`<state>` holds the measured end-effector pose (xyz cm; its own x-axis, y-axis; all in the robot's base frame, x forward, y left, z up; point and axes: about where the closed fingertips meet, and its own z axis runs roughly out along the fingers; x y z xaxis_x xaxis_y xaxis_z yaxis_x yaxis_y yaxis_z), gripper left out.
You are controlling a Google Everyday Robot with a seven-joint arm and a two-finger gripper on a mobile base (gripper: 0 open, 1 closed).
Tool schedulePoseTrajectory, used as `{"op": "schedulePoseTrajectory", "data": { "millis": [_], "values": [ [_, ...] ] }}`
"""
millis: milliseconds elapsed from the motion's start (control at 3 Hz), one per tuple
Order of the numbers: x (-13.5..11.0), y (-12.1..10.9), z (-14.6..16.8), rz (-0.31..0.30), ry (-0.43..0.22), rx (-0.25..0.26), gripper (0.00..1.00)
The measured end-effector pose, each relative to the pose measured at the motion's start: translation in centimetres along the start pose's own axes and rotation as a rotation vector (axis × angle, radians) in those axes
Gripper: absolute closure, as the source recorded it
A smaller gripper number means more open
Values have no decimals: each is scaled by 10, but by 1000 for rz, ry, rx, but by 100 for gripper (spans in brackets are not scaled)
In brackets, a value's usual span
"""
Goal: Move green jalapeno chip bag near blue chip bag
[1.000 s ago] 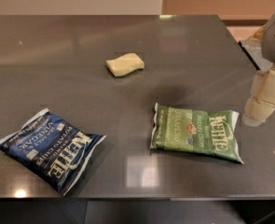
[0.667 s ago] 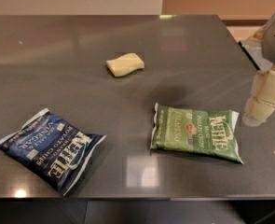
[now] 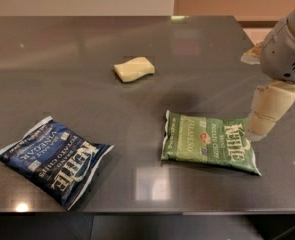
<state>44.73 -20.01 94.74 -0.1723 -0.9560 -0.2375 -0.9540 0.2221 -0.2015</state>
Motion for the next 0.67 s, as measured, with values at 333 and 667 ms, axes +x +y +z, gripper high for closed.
{"op": "schedulePoseTrajectory", "data": {
  "millis": [333,667],
  "values": [
    [-7,6,30,-23,-41,-52,0],
    [-11,17,57,-46,-72,-113,0]
  ]
}}
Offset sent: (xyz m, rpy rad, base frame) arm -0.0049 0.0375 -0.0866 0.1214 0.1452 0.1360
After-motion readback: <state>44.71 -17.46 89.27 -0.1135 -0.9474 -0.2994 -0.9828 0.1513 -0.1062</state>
